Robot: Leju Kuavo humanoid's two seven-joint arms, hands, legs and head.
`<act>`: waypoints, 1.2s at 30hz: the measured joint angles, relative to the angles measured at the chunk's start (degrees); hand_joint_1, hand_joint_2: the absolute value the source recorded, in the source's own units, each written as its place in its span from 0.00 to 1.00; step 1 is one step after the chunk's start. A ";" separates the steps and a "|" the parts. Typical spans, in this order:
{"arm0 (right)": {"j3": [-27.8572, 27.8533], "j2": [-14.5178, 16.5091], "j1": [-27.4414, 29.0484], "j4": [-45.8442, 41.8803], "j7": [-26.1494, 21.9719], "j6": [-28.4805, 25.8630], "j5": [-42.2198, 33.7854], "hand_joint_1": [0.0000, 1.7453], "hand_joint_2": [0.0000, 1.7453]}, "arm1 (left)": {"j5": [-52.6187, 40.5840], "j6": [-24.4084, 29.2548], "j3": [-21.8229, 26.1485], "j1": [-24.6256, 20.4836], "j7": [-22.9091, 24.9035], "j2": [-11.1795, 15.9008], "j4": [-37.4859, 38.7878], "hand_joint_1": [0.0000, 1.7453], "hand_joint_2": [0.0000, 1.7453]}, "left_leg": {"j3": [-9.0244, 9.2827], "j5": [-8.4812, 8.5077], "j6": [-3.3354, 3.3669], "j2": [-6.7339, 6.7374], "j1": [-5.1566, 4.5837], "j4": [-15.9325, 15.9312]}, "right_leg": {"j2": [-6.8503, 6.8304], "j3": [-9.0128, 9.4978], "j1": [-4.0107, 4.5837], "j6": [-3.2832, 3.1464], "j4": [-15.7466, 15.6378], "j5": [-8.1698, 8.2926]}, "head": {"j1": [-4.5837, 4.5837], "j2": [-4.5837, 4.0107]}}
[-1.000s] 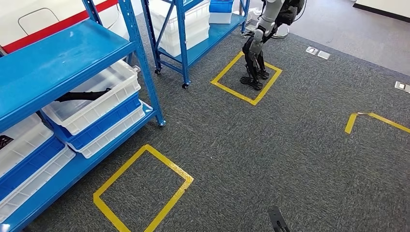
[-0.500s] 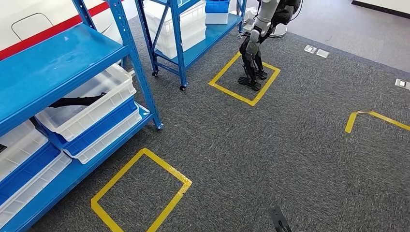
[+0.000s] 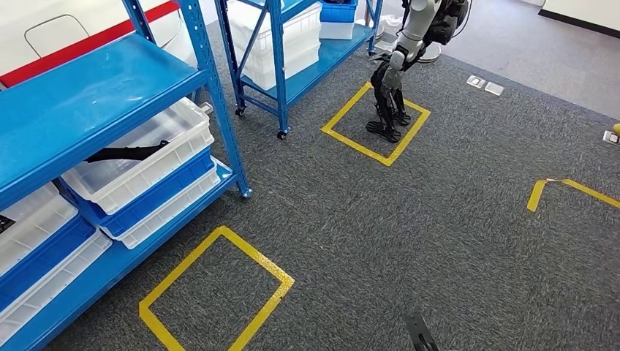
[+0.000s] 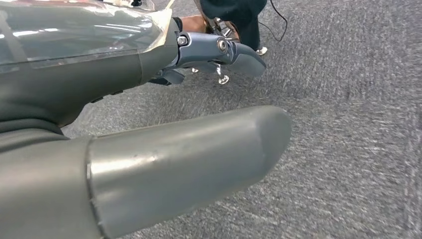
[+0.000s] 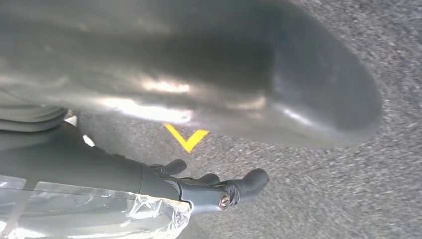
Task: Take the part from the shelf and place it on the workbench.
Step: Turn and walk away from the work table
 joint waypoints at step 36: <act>-1.23 0.28 1.23 0.07 0.52 0.02 2.08 0.00 0.00 | -1.25 1.14 -1.11 0.19 1.06 -0.01 0.16 0.00 0.00 | 1.35 -3.41 -1.43 -0.87 0.07 2.08 | 0.47 -0.13 -0.25 -2.31 -1.06 1.11 | -0.01 -0.01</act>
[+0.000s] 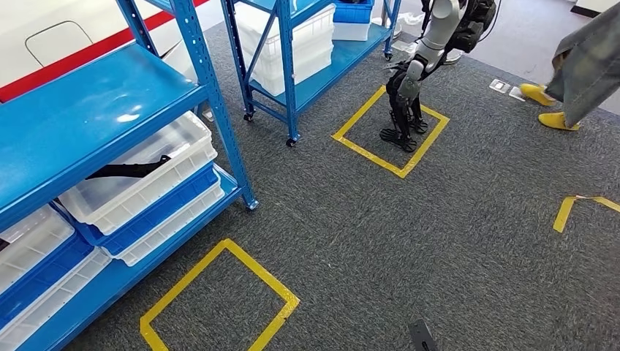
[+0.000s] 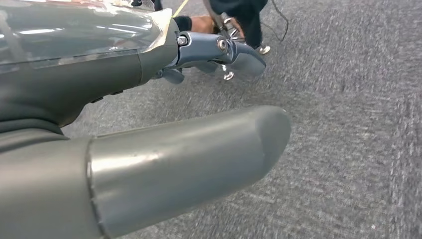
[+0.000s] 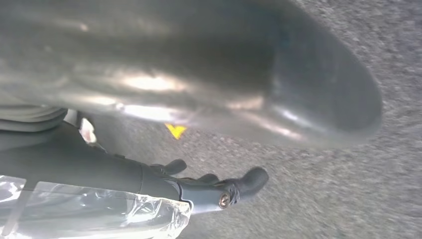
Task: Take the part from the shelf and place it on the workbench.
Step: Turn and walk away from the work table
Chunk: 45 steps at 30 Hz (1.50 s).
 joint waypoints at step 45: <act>-0.07 0.25 -0.80 -0.05 0.41 -0.15 0.97 0.00 0.00 | 0.03 0.73 -0.03 -0.34 0.11 -0.31 0.02 0.00 0.00 | -3.51 5.55 1.51 3.27 -0.41 -2.27 | -5.05 3.41 0.90 0.60 0.06 -3.27 | -0.30 -0.01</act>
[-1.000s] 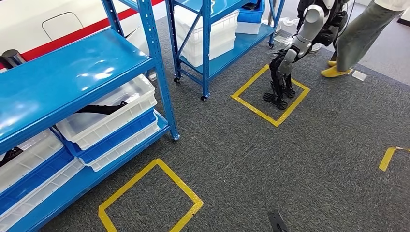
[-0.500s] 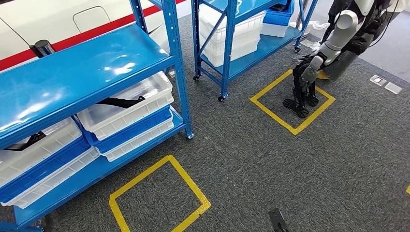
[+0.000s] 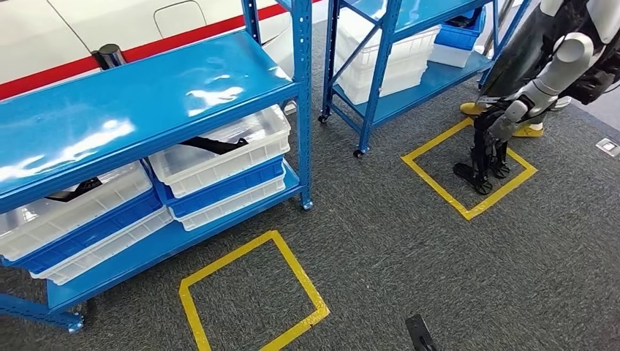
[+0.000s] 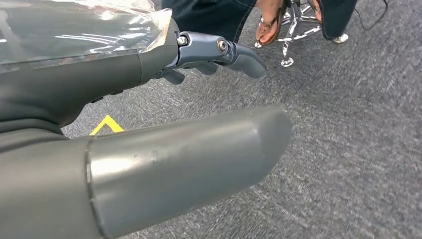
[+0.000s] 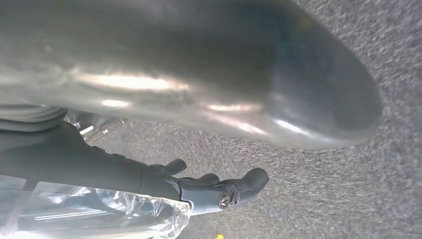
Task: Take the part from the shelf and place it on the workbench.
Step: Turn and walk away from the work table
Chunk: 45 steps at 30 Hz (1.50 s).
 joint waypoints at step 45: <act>-0.20 0.00 -0.67 -0.04 -0.87 -0.23 1.83 0.00 0.00 | 1.36 0.55 0.04 0.24 -0.02 -0.08 0.00 0.00 0.00 | -0.68 0.47 0.71 -6.87 0.36 0.57 | 6.58 -0.08 -1.20 0.92 -0.92 0.81 | 0.01 0.01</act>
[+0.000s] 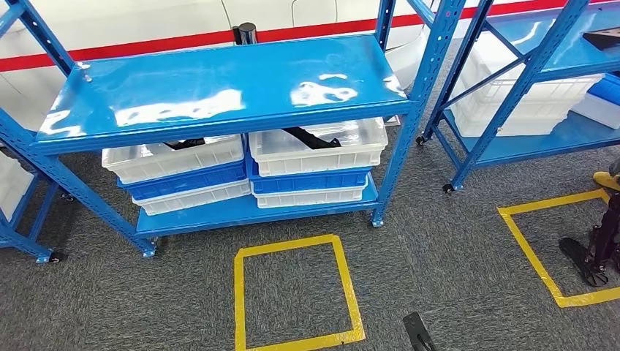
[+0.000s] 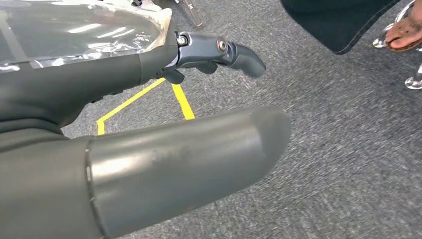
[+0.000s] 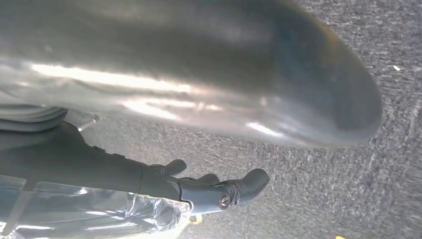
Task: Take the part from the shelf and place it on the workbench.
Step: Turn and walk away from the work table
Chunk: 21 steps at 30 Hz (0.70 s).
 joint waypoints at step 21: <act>-0.14 -0.09 -0.31 0.00 -0.73 0.11 -0.03 0.00 0.00 | 0.32 -0.39 -0.02 0.01 -0.20 -0.03 0.00 0.00 0.00 | 0.37 0.24 -2.05 0.14 0.00 -0.77 | 0.01 0.01 0.35 -0.53 0.11 -0.07 | 0.01 -0.01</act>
